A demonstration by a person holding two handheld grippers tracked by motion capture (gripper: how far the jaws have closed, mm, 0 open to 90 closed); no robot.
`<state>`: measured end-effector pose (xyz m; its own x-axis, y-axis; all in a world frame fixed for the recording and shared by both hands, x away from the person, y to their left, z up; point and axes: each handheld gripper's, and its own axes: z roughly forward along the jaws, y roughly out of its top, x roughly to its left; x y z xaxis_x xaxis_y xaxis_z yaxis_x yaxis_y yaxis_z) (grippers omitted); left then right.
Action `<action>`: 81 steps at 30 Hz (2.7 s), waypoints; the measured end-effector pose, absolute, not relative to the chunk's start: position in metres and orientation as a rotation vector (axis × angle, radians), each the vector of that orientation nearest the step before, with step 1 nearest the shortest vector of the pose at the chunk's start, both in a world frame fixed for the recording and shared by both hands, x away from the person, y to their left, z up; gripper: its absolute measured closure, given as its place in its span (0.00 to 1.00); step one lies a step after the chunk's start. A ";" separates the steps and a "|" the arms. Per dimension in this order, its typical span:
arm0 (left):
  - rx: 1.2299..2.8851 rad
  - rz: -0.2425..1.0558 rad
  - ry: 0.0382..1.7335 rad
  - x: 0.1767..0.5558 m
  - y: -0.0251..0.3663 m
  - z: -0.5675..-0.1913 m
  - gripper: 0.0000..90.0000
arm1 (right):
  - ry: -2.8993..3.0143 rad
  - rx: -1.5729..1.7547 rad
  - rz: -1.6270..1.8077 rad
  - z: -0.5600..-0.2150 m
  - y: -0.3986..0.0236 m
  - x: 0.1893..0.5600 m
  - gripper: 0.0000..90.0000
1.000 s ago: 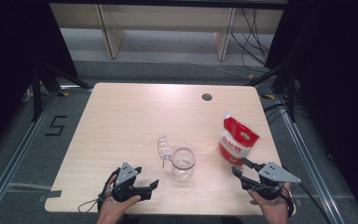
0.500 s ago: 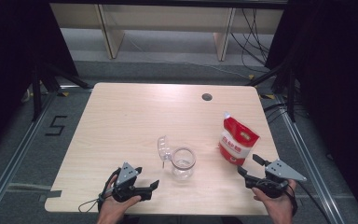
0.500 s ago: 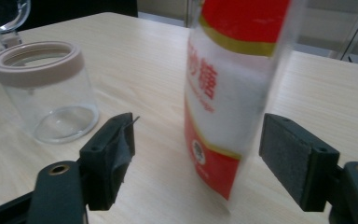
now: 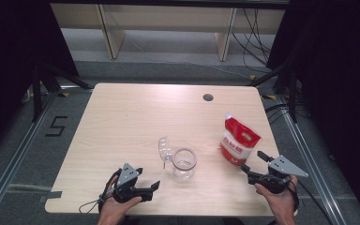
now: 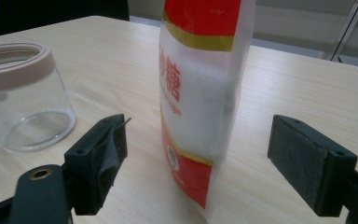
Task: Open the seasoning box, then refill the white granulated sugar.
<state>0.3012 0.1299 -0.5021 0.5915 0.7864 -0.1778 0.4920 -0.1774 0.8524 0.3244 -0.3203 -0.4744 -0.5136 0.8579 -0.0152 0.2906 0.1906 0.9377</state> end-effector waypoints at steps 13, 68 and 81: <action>1.831 0.366 1.043 0.303 0.131 -0.503 0.19 | 1.903 1.049 1.327 -0.479 -0.315 0.336 0.23; 1.860 0.367 1.014 0.303 0.124 -0.503 0.19 | 1.906 1.008 1.383 -0.498 -0.298 0.356 0.25; 1.861 0.375 1.004 0.302 0.126 -0.503 0.19 | 1.903 1.027 1.395 -0.502 -0.301 0.368 0.24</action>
